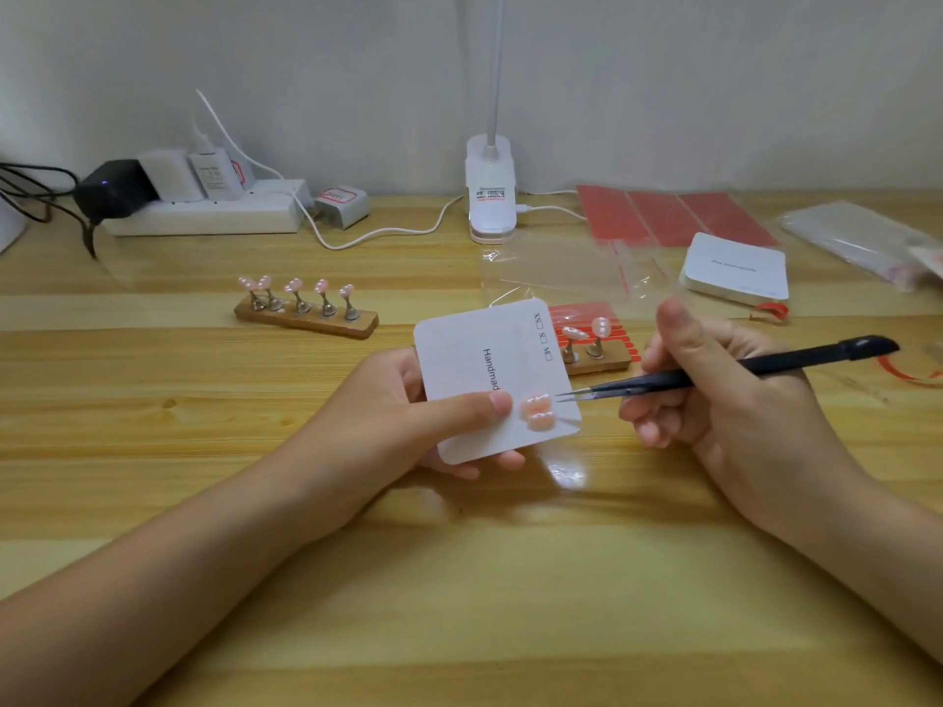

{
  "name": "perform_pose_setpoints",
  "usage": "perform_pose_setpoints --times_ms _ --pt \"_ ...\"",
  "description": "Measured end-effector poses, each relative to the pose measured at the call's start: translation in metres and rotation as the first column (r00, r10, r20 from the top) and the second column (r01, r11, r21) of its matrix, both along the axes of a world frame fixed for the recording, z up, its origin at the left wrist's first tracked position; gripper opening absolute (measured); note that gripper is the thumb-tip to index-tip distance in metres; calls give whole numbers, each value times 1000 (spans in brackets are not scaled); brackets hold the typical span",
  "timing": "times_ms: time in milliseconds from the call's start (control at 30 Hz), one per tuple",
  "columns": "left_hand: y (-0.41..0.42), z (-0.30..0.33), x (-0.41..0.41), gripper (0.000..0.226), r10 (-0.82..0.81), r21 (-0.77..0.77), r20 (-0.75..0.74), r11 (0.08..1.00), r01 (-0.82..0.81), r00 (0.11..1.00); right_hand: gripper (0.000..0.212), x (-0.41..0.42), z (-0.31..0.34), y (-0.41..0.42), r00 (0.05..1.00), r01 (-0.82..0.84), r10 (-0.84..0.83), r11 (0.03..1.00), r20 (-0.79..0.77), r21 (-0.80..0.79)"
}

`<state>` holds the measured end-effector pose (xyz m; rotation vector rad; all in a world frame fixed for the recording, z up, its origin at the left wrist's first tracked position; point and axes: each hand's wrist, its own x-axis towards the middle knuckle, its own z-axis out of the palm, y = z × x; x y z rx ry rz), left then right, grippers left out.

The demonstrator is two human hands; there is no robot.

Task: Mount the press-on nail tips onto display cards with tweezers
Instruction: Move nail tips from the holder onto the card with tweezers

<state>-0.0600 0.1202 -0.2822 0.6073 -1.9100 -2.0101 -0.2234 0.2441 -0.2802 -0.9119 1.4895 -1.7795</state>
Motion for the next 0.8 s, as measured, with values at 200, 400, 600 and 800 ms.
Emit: perform_pose_setpoints --times_ms 200,400,600,800 --pt "0 0 0 21 -14 -6 -3 1000 14 1000 30 0 -3 -2 999 -19 19 1000 49 -1" --pt "0 0 1 21 -23 -9 1 1000 23 1000 25 1 -3 -2 998 -47 47 999 35 -9" --pt "0 0 0 22 -44 -22 -2 999 44 999 20 3 -3 -4 996 -89 90 994 20 -58" --pt "-2 -1 0 23 -58 -19 0 998 58 998 18 1 1 -5 992 -84 95 989 83 -122"
